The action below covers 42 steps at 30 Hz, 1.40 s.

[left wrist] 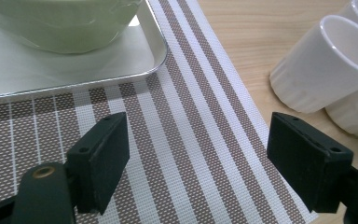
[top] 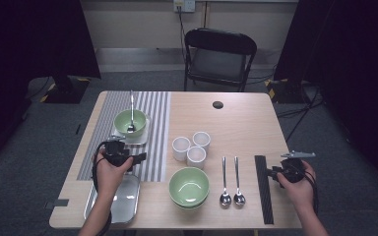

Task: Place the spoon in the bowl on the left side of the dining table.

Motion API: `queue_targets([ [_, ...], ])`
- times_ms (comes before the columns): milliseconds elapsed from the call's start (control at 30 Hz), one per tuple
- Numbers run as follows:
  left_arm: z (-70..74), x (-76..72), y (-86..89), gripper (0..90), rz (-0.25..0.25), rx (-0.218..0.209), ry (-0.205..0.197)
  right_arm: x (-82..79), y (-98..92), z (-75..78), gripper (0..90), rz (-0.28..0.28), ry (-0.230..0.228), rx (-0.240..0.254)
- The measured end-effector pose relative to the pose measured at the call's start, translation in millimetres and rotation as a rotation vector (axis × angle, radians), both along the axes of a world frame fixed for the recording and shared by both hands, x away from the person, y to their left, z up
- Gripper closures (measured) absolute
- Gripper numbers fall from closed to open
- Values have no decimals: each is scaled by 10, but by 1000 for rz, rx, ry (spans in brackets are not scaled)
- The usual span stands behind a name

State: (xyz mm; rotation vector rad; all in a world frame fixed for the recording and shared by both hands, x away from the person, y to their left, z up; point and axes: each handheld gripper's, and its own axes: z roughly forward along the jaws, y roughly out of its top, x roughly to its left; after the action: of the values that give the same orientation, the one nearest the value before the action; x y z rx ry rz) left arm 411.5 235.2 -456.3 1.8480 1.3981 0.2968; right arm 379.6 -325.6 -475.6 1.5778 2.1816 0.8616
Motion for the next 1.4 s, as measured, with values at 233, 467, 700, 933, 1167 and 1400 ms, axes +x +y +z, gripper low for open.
queue_targets([
  [233,8,-3,-1,211,3,-5,-4,7,5,-12,688,3,12,25],
  [467,9,-8,10,213,7,1,-4,13,18,-18,725,11,21,36],
  [700,3,-6,12,215,10,1,-4,20,26,-24,785,0,42,33],
  [933,-1,-7,10,215,2,7,-4,46,-2,-14,837,-15,40,32],
  [1167,9,-16,6,215,3,-2,-2,157,-69,-35,847,-51,25,27],
  [1400,12,-24,10,215,4,-1,-5,358,-66,-54,851,-60,5,12],
])
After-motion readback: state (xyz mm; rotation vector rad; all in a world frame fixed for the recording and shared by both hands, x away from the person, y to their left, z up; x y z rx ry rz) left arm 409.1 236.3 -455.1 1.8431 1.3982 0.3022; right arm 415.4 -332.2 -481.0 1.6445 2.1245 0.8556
